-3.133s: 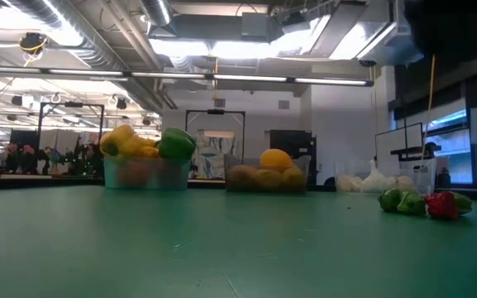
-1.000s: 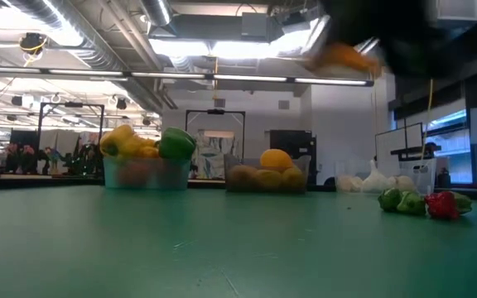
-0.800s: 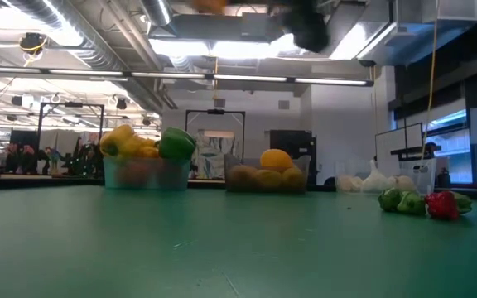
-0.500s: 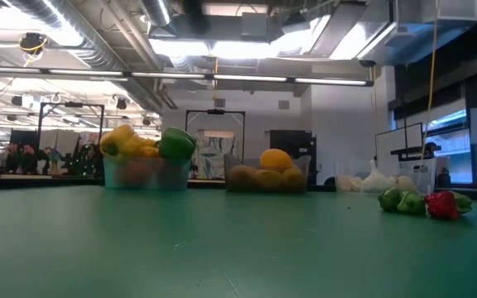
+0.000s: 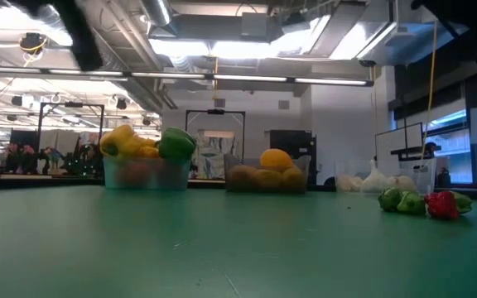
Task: Sort produce into baskets
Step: Put the yellow chili pepper into the dark blue bin, then put the green chili pepper into the dark blue bin
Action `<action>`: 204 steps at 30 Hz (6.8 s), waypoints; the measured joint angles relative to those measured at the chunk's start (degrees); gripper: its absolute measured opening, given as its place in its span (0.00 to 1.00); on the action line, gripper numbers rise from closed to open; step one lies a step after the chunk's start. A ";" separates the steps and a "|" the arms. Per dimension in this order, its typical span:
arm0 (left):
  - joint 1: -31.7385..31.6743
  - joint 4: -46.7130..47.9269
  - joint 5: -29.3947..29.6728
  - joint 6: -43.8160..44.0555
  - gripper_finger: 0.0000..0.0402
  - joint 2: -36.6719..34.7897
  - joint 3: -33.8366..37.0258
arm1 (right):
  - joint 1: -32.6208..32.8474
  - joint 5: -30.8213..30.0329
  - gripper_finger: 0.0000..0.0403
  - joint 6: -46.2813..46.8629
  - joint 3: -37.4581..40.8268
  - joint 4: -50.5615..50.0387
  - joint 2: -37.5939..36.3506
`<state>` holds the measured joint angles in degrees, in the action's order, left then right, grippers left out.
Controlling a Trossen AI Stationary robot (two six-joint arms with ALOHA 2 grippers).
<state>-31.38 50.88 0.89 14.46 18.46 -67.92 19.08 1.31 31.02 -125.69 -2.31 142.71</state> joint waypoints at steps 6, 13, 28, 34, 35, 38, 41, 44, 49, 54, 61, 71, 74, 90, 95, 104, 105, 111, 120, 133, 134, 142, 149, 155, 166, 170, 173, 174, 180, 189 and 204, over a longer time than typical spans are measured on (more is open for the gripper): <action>0.00 0.02 0.00 -0.06 0.77 0.00 0.00 | 0.89 5.96 0.06 0.00 0.00 1.74 3.51; 0.00 0.06 0.00 0.00 0.77 0.00 0.00 | 2.42 6.86 0.23 -0.93 0.00 1.23 4.68; 0.00 1.28 -0.01 2.36 0.77 0.00 0.00 | -2.01 11.11 0.55 0.09 -0.11 -16.56 -4.33; 0.00 1.26 0.00 2.73 0.77 0.00 0.00 | -2.71 5.43 0.51 -9.50 0.02 -38.94 -14.90; 0.00 1.26 0.00 2.73 0.77 0.00 0.00 | -2.59 3.43 0.50 -10.93 -0.01 -42.88 -17.36; 0.00 1.26 0.00 2.73 0.77 0.00 0.00 | -2.15 -3.68 0.50 -12.85 -0.15 -56.19 -24.47; 0.00 1.25 -0.02 2.60 0.77 0.00 0.00 | -0.87 -12.08 0.50 -10.51 -0.09 -69.20 -29.87; 0.00 1.24 -0.02 2.20 0.77 0.00 0.00 | 1.20 -20.36 0.49 -2.79 -0.08 -82.50 -34.03; 0.00 1.24 -0.04 2.22 0.77 0.00 0.00 | 3.87 -21.74 0.49 13.87 8.80 -85.47 -40.51; 0.00 1.24 -0.02 2.12 0.77 -0.04 0.00 | 5.36 -20.72 0.51 32.35 27.58 -84.87 -48.83; 0.00 1.24 -0.04 2.10 0.77 -0.04 0.00 | 5.32 -12.05 0.52 58.98 54.24 -74.85 -56.58; 0.00 1.24 -0.02 2.14 0.77 -0.04 0.00 | 5.28 -5.09 0.53 65.21 72.91 -37.54 -53.98; 0.00 1.24 -0.02 2.12 0.77 -0.04 0.00 | 5.28 -4.46 0.53 66.41 73.33 -40.56 -52.32; 0.00 1.26 -0.04 2.10 0.77 -0.02 0.00 | 5.28 -7.51 0.53 66.26 73.31 -43.28 -50.70; 0.00 1.26 -0.04 2.12 0.77 -0.02 0.00 | 5.28 -8.18 0.53 66.25 73.29 -43.72 -49.00; 0.00 1.26 -0.02 2.18 0.77 0.00 0.00 | 5.28 -6.32 0.50 64.53 73.07 -42.74 -45.83; 0.00 1.26 -0.02 2.16 0.77 0.00 0.00 | 5.28 -6.37 0.48 64.50 73.07 -42.70 -45.96; 0.00 1.26 -0.02 2.12 0.77 0.00 0.00 | 5.26 -5.28 0.32 64.46 73.11 -41.91 -46.13; -0.01 1.26 -0.03 2.12 0.77 0.00 0.00 | 5.26 -3.79 0.13 62.26 71.37 -43.08 -45.93; 0.00 1.26 -0.03 2.09 0.77 0.00 0.00 | 5.32 -6.32 0.15 55.78 59.01 -45.04 -45.96; 0.00 1.26 -0.03 2.08 0.77 0.00 0.00 | 5.32 -7.57 0.15 55.25 57.70 -44.75 -45.96; -0.01 1.26 -0.03 2.08 0.77 0.00 0.00 | 5.28 -22.85 0.15 42.19 52.42 -19.94 -45.52; -0.02 1.26 -0.02 2.08 0.77 0.00 0.00 | 4.70 -23.44 0.15 21.16 52.41 11.51 -38.38; -0.02 1.26 -0.03 2.08 0.77 0.00 0.02 | 3.63 -16.33 0.15 11.98 45.84 20.96 -28.84; 0.00 1.26 -0.04 2.10 0.77 0.00 0.02 | 2.25 -10.69 0.15 -6.04 11.17 5.82 -7.46; -0.01 1.29 -0.04 2.10 0.77 0.00 0.02 | 1.74 -4.99 0.15 -8.62 4.36 5.11 -2.20; -0.01 1.31 -0.04 2.09 0.77 0.00 0.02 | 1.73 -1.76 0.15 -8.74 2.25 5.13 0.12; 0.00 1.33 -0.04 2.09 0.77 0.00 0.02 | 1.82 -1.01 0.16 -8.74 2.14 5.27 0.52; -0.01 2.18 -0.04 1.78 0.77 0.00 0.02 | 1.89 1.94 0.21 -8.83 2.01 2.41 0.97; 0.00 3.92 -0.02 1.51 0.77 0.00 0.02 | 1.87 4.48 0.36 -8.87 1.99 -0.88 0.95; 0.00 4.06 -0.02 1.95 0.77 0.00 0.02 | -1.57 -0.52 0.43 -11.42 1.89 -41.70 -13.87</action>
<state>-31.38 54.93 0.86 16.40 18.46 -67.90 17.51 0.78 19.60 -123.80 -44.01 128.84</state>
